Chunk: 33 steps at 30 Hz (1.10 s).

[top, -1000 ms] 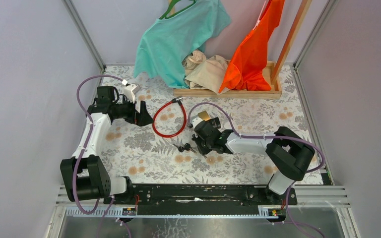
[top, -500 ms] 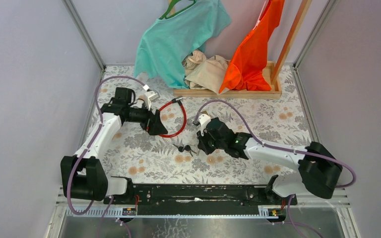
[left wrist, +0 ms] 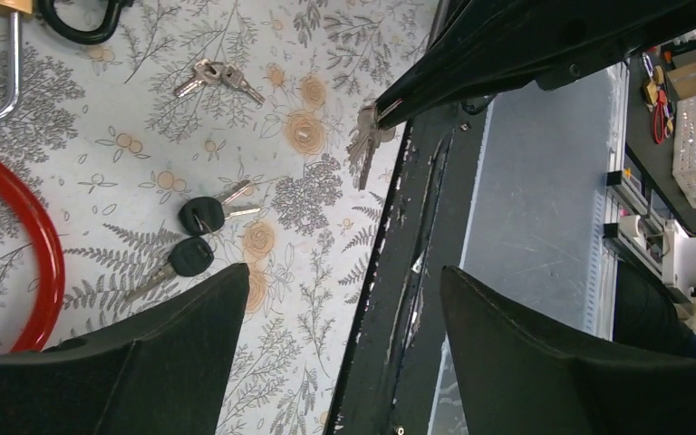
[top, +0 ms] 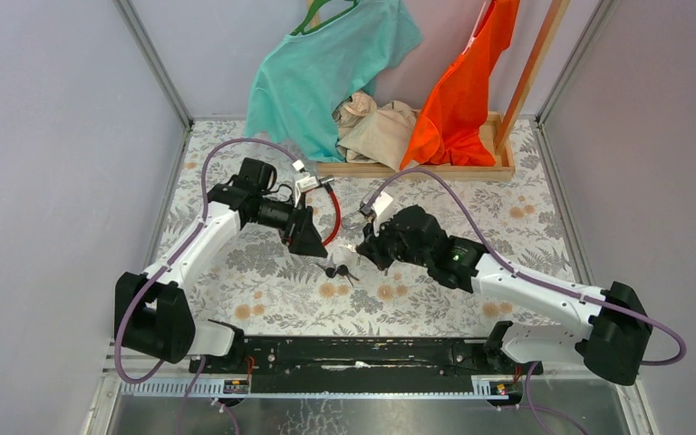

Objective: Unlock with the key

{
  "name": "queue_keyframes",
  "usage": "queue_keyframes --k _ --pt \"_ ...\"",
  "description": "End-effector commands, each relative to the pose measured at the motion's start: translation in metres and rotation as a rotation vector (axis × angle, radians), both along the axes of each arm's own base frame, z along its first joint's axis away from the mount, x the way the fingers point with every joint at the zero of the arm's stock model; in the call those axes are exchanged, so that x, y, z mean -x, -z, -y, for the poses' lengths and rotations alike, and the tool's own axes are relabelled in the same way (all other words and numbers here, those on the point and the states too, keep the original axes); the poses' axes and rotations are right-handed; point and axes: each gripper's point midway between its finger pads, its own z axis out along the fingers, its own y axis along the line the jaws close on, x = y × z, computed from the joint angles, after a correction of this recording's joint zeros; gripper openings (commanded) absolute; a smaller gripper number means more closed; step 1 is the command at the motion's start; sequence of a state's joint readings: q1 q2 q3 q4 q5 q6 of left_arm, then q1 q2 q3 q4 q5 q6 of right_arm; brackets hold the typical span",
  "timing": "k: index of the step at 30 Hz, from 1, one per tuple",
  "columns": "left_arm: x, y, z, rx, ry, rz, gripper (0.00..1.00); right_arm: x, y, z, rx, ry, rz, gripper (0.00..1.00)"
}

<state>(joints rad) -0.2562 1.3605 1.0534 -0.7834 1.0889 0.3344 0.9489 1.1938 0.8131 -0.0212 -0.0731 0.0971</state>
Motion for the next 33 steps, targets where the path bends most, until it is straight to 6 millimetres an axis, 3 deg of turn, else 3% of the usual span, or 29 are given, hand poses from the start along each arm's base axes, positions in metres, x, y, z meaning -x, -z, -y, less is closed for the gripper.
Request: queue_keyframes --k 1,5,12,16,20,23,26,33 --pt "0.009 -0.022 0.01 0.066 0.037 -0.032 0.8 -0.004 -0.056 -0.017 -0.1 -0.055 0.096 0.0" --pt "0.011 -0.029 0.013 0.092 0.053 -0.042 0.72 -0.001 -0.067 -0.026 -0.112 -0.086 0.106 0.0" --pt "0.015 -0.039 0.015 0.127 0.071 -0.041 0.67 0.002 -0.07 -0.034 -0.109 -0.105 0.105 0.0" --pt "0.018 -0.041 0.013 0.114 0.075 -0.012 0.71 0.003 -0.072 -0.036 -0.118 -0.1 0.089 0.0" --pt "0.016 -0.038 -0.004 -0.003 0.137 0.251 0.84 0.007 -0.072 -0.038 -0.11 -0.1 0.034 0.0" --pt "0.008 -0.046 -0.017 -0.086 0.159 0.479 0.87 0.01 -0.069 -0.036 -0.078 -0.106 0.008 0.0" --pt "0.004 -0.05 -0.016 -0.103 0.124 0.388 0.87 0.005 -0.071 -0.032 -0.084 -0.083 0.046 0.0" --pt "0.032 -0.045 0.004 0.077 0.161 0.044 0.83 0.005 -0.078 -0.034 -0.082 -0.12 0.09 0.0"
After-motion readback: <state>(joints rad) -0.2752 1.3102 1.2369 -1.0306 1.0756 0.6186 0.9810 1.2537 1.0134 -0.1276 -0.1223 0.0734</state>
